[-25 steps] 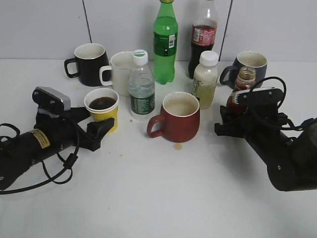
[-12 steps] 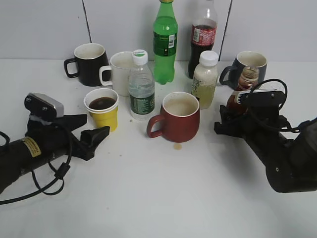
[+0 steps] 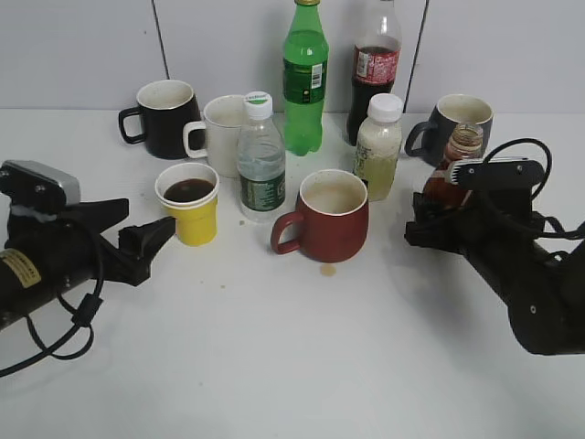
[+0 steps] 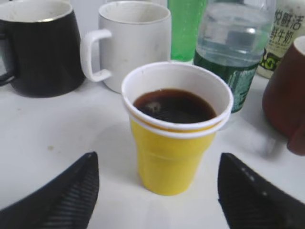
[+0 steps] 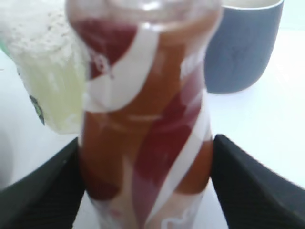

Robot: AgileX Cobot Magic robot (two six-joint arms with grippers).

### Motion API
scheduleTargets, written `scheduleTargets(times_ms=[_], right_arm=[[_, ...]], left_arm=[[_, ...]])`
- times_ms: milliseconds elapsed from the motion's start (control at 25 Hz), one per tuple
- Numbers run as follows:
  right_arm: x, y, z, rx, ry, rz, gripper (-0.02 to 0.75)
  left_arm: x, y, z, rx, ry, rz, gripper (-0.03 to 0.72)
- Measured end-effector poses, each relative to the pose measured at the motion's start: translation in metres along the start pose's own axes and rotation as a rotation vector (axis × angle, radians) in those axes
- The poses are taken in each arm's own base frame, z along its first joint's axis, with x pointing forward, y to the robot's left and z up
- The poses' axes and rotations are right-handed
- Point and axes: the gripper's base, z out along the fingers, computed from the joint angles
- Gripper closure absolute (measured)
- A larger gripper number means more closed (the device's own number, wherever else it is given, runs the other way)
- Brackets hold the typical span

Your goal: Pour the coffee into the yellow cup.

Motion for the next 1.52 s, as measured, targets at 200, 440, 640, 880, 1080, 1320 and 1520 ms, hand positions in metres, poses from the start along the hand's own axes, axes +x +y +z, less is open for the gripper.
scheduleTargets(times_ms=[200,440,640,880,1080,1320,1520], right_arm=[[-0.009,-0.003,-0.013,-0.010,0.043,0.013,0.148],[-0.017,-0.003,-0.025,-0.038,0.172,0.034,0.148],[-0.029,-0.001,-0.038,-0.075,0.297,0.058,0.148],[-0.050,0.001,-0.068,-0.157,0.481,0.091,0.148],[-0.072,0.001,-0.101,-0.245,0.570,0.081,0.148],[-0.102,-0.007,-0.149,-0.334,0.572,0.010,0.148],[-0.119,-0.023,-0.205,-0.383,0.546,-0.067,0.148]], left_arm=[[-0.012,0.000,-0.011,-0.034,0.016,0.006,0.097],[-0.029,0.002,-0.022,-0.088,0.082,0.015,0.080],[-0.042,0.002,-0.034,-0.156,0.154,-0.023,0.090],[-0.062,-0.015,-0.044,-0.173,0.404,-0.070,0.098],[-0.089,-0.031,-0.071,-0.174,0.677,-0.062,0.104],[-0.141,-0.041,-0.132,-0.191,0.765,-0.102,0.118],[-0.160,-0.049,-0.197,-0.188,0.692,-0.104,0.149]])
